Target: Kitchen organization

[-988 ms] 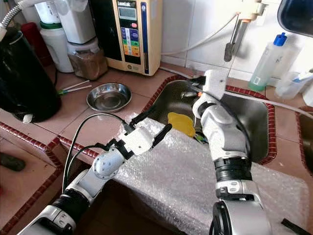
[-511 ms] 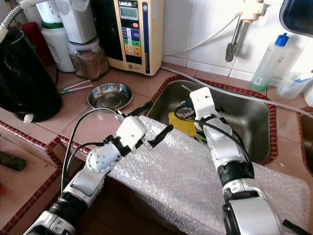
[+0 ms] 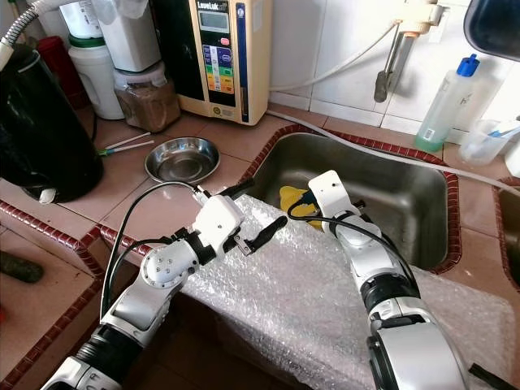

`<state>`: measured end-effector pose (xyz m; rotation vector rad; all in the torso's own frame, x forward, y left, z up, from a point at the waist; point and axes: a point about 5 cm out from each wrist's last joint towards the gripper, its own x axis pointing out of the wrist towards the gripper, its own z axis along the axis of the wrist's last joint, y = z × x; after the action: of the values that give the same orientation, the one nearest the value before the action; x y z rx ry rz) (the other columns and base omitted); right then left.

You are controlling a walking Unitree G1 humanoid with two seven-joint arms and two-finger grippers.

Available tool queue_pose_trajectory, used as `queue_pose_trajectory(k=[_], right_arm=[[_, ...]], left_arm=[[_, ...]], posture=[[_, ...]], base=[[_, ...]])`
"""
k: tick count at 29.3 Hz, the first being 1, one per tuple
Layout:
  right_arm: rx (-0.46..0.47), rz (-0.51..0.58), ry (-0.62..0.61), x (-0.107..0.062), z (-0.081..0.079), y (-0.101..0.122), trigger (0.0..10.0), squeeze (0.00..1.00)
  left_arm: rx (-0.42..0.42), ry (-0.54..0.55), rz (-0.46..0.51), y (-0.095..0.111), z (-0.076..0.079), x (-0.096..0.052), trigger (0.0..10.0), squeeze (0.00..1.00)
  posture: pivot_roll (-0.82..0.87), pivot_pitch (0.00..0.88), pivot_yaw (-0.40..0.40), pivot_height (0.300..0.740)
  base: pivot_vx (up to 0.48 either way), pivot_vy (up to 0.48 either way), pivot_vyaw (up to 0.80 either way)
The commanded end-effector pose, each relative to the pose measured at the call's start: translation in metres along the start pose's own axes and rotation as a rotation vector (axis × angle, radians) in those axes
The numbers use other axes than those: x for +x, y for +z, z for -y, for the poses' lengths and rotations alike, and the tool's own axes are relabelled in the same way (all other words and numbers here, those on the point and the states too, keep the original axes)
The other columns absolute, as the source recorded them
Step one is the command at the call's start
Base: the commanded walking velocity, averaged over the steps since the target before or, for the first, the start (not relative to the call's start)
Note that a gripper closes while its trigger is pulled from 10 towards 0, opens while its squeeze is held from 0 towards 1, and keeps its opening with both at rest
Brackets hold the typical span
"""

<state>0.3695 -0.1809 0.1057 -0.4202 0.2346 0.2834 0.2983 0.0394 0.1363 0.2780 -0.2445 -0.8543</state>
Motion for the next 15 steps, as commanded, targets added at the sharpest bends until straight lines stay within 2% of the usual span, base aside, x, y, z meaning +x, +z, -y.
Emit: queue_pose_trajectory(k=[1, 8, 15], right_arm=[[-0.001, 0.021, 0.014, 0.003, -0.001, 0.007, 10.0, 1.00], [-0.011, 0.029, 0.021, 0.004, -0.002, 0.009, 10.0, 1.00], [0.038, 0.042, 0.058, 0.006, -0.013, 0.009, 10.0, 1.00]], left_arm=[[0.011, -0.009, -0.008, 0.001, 0.000, -0.001, 10.0, 1.00], [0.028, 0.009, -0.048, -0.002, -0.002, -0.003, 10.0, 1.00], [0.055, 0.042, -0.066, -0.003, -0.006, -0.003, 10.0, 1.00]], posture=[[0.06, 0.000, 0.031, 0.740], [0.06, 0.000, 0.031, 0.740], [0.06, 0.000, 0.033, 0.740]], base=[[0.000, 0.000, 0.00], [0.000, 0.000, 0.00], [0.000, 0.000, 0.00]])
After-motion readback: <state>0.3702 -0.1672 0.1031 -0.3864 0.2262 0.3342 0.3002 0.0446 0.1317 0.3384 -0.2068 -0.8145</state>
